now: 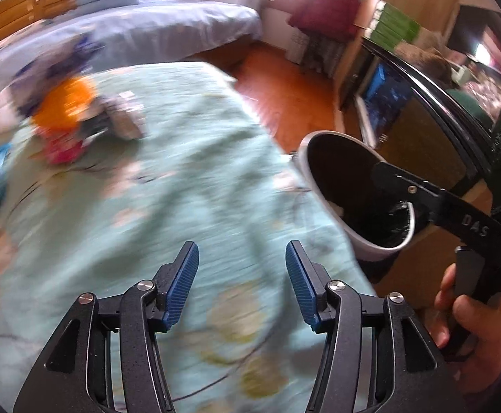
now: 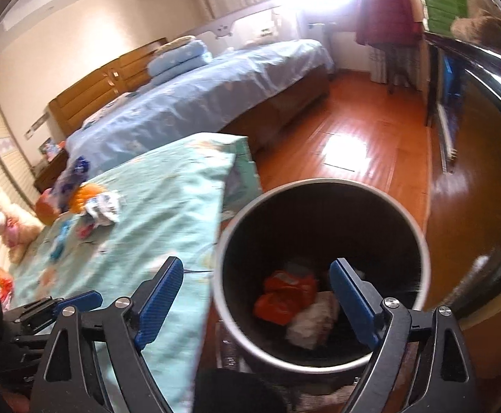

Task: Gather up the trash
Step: 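Grasp the blue brush with the left tool while the right tool grasps the silver wrapper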

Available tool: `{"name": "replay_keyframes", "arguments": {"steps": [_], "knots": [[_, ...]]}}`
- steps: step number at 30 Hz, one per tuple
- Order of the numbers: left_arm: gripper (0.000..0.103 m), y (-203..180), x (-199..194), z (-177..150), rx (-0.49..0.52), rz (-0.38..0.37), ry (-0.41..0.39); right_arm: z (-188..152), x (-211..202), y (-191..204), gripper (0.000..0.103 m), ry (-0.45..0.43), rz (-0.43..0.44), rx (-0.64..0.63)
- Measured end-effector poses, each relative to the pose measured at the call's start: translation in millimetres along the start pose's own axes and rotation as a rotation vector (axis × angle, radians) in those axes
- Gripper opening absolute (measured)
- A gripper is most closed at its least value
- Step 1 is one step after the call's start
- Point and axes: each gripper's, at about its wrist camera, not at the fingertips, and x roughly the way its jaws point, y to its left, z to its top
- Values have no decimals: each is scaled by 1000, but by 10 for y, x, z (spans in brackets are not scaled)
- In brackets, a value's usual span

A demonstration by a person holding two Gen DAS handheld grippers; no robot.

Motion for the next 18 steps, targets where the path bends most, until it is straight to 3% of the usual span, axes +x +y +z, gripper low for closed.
{"name": "replay_keyframes", "arguments": {"steps": [9,18], "knots": [[53,722,-281,-182,-149,90,-41,-61,216,604,89,50,99,-87],[53,1157,-413,-274,-229,161,-63,-124,456,1127,89,104,176,-157]]}}
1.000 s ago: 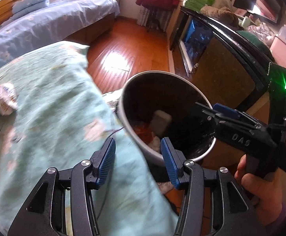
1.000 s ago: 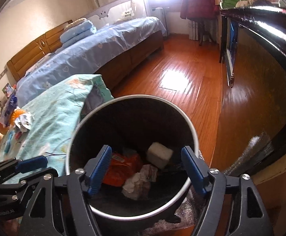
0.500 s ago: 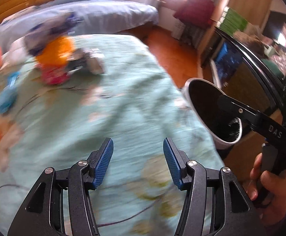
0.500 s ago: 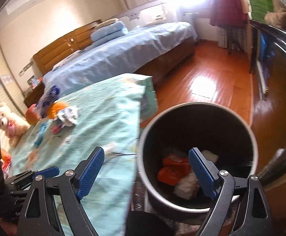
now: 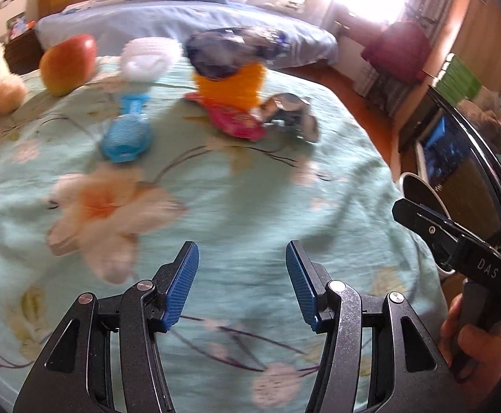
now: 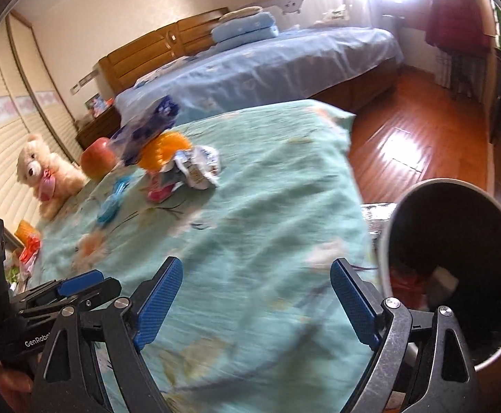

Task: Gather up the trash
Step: 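Grasp the blue brush with the left tool while the right tool grasps the silver wrapper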

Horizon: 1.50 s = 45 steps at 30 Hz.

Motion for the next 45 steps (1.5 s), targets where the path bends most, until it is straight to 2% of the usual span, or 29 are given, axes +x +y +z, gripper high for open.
{"name": "replay_keyframes", "arguments": {"steps": [13,19,23,31,32,34,35,37,39,45], "knots": [[54,455,33,164,-59,107,-29,199,449,339,89,51,45,-48],[56,599,189,368,-70,160,-19,330,628,372,89,61,57,-47],[65,667,312,537,-66,192,-12,444,759,400,89,66,57,-52],[65,730,470,718,-49,242,-17,656,966,443,86,59,46,-64],[65,725,479,725,-43,247,-20,667,988,444,84,61,43,-64],[58,708,496,727,-27,258,-26,679,1024,450,66,64,37,-62],[49,700,496,724,-21,263,-30,681,1035,450,60,65,32,-63],[45,691,494,721,-12,261,-35,667,1043,448,29,68,26,-65],[45,692,492,721,-7,259,-39,643,1038,439,11,72,27,-64],[45,667,400,635,-7,229,-47,594,945,463,8,59,45,-84]]}}
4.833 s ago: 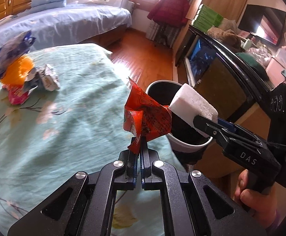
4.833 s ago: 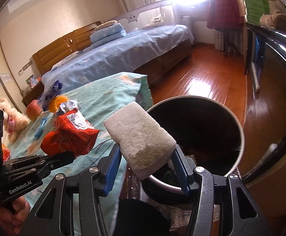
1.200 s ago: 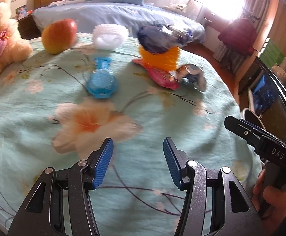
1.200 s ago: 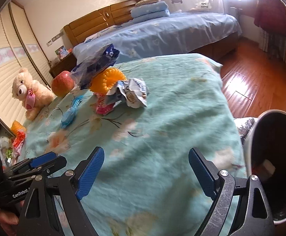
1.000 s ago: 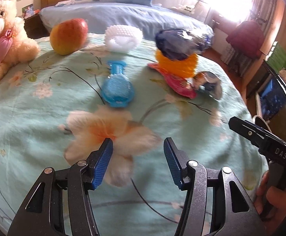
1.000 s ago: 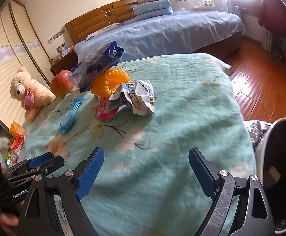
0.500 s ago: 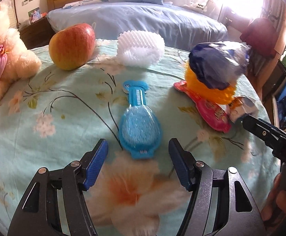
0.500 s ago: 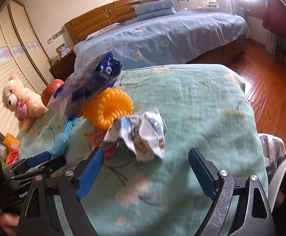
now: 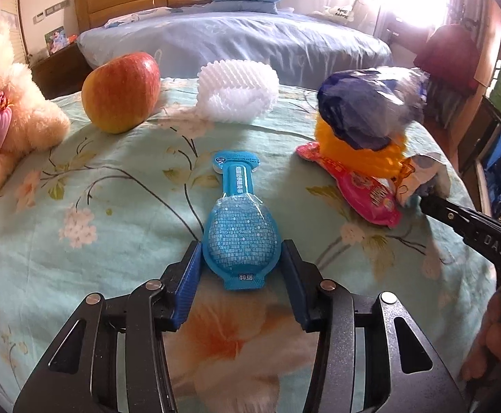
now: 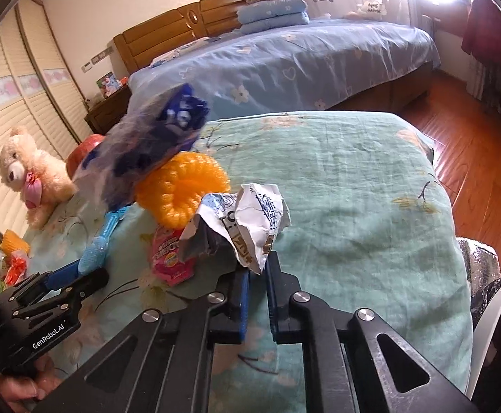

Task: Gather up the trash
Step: 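Grasp the blue brush with the left tool while the right tool grasps the silver wrapper, then carry the brush and silver wrapper over the bin and open both tools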

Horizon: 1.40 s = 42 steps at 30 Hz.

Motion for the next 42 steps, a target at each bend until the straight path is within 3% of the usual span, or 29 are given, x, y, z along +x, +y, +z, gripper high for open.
{"name": "replay_keyframes", "arguments": {"steps": [20,42], "knots": [[45,-308,-591,-440,36,-129,-27,-336,-312,266,8,0,85,-35],[45,-1007,-869,-584,150,-235,-51,-730,-978,-265,8,-59,20,65]]}}
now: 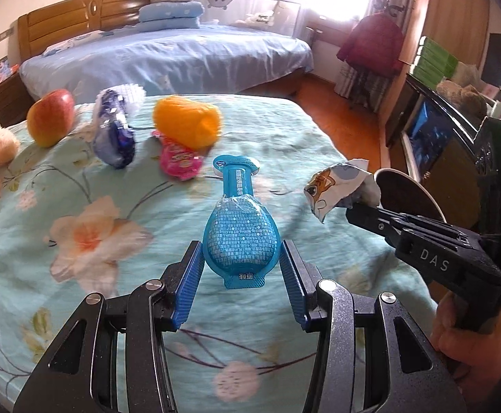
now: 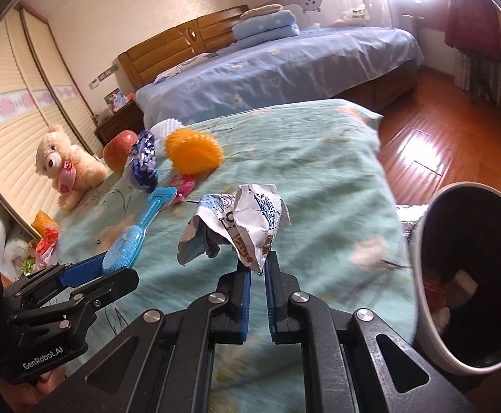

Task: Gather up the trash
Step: 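Carry the brush and silver wrapper over the bin and open both tools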

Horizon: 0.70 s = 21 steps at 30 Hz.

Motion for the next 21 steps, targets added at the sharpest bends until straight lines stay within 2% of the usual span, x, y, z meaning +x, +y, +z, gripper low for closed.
{"name": "replay_keyframes", "arguments": {"steps": [21], "knots": [[45,-874,184,54,142,-117,30,-259,-605,-736,8,-60,-107,129]]}}
